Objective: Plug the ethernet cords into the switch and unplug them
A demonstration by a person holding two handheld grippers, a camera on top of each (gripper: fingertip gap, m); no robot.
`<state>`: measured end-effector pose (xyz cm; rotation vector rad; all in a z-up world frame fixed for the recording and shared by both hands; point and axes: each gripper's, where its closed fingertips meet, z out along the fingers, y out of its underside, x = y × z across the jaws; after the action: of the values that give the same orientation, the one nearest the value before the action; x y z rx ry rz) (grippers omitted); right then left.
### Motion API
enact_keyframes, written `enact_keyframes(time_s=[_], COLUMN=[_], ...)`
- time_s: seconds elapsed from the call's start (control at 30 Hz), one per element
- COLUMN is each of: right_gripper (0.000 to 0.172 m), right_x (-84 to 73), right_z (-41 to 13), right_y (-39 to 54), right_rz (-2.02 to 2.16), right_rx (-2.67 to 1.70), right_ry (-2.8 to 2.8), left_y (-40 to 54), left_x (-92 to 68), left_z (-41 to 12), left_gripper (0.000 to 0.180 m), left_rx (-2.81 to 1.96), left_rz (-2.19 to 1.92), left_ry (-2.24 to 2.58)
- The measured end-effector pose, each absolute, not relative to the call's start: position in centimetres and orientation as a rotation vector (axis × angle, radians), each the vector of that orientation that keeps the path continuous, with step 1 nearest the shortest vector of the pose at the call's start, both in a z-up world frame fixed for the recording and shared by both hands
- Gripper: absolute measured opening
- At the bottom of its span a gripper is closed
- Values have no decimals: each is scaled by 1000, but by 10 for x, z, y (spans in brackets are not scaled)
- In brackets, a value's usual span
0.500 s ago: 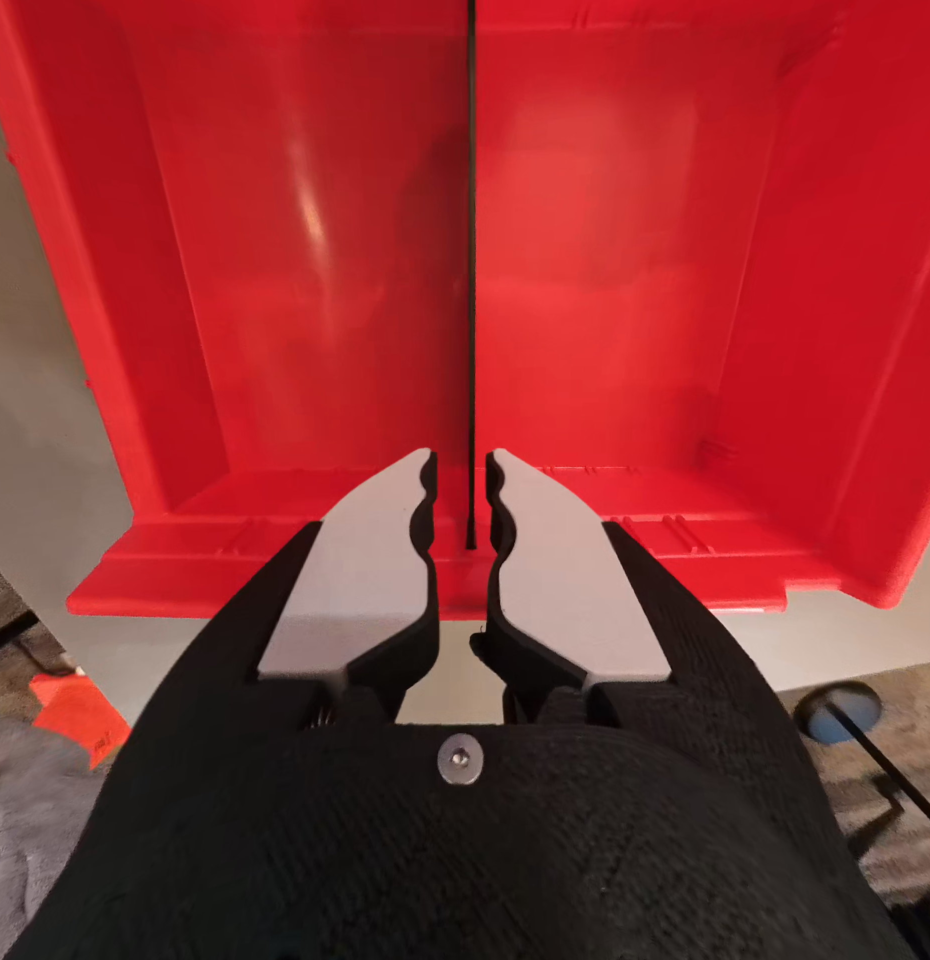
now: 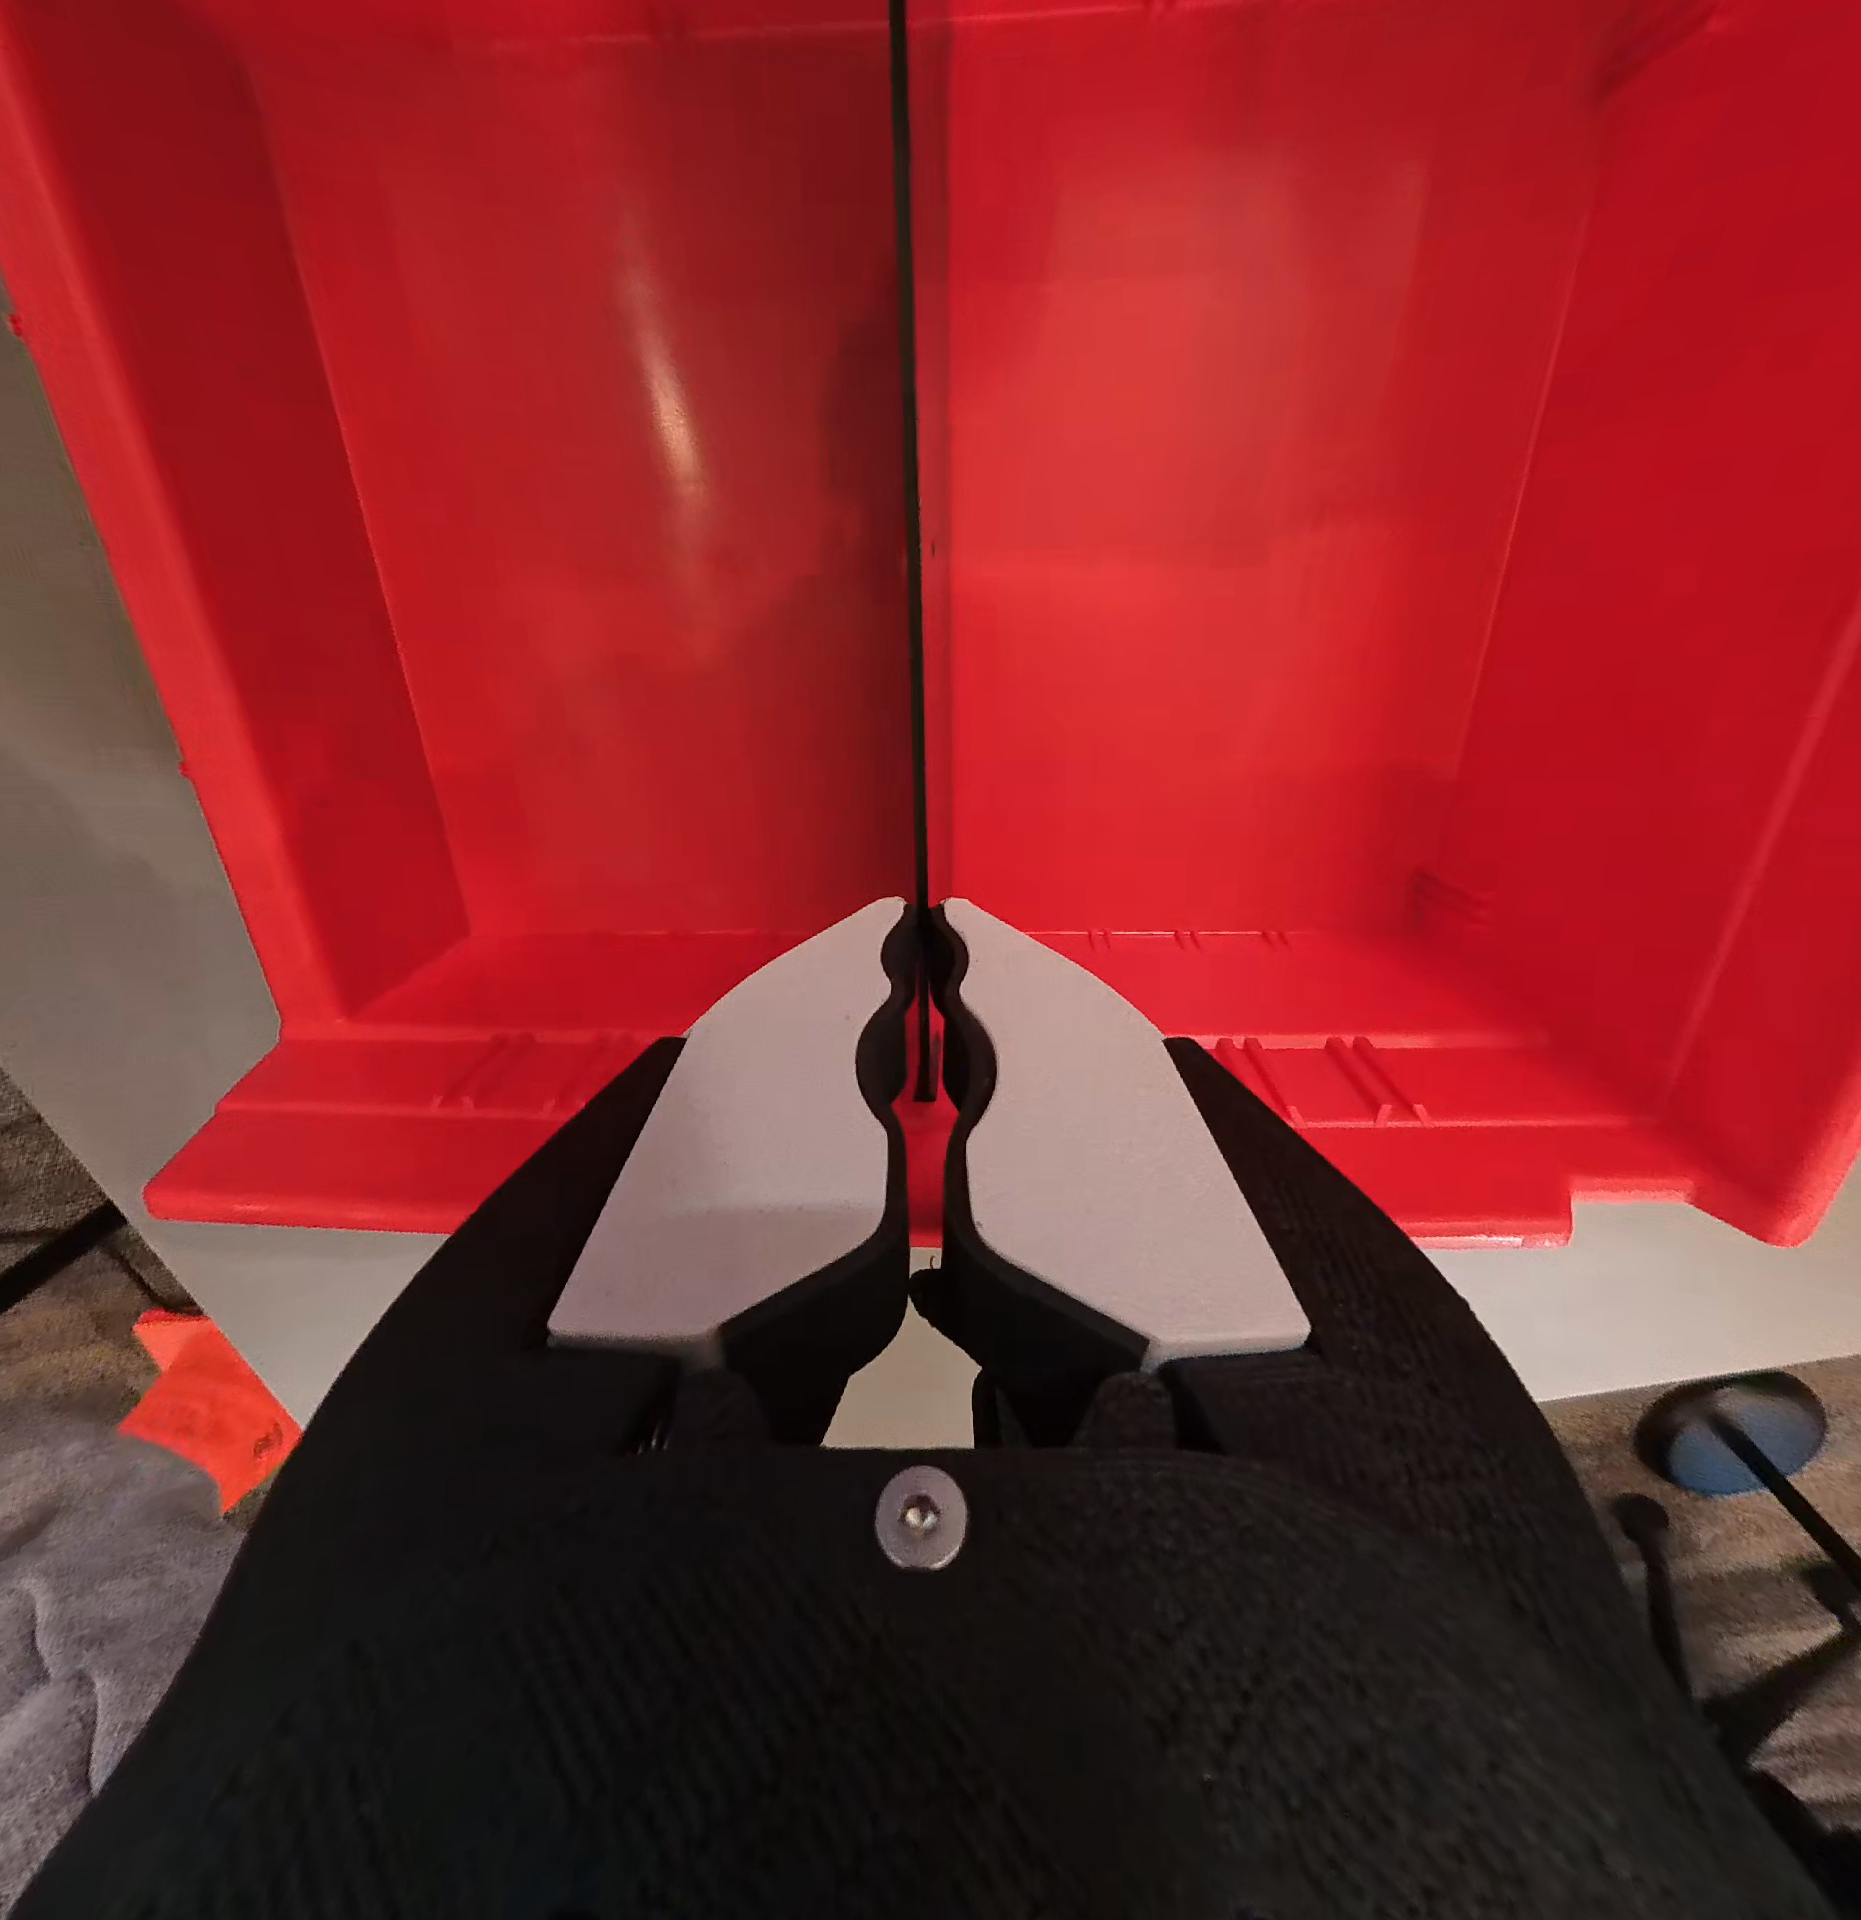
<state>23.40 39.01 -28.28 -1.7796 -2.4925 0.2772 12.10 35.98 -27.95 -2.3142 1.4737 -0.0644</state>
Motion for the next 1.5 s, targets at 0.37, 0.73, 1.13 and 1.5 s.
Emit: enact_keyframes(time_s=[0.37, 0.73, 1.13, 1.5], right_gripper=[13, 29, 19, 0], right_x=[236, 213, 137, 124], right_z=[-279, -282, -297, -302], right_y=[388, 380, 355, 346], right_rz=[329, 229, 346, 517], right_rx=[-1751, -1586, -1364, -1441], right_ry=[-2460, -2466, -2388, -2378], left_y=[362, 364, 333, 326], left_x=[123, 104, 64, 73], left_z=[-266, -254, -263, -293], left_gripper=[0, 24, 8, 0], left_rx=[-2244, -2222, -2481, -2566], left_rz=[-103, -28, -106, -225], left_ry=[1403, 1281, 667, 625])
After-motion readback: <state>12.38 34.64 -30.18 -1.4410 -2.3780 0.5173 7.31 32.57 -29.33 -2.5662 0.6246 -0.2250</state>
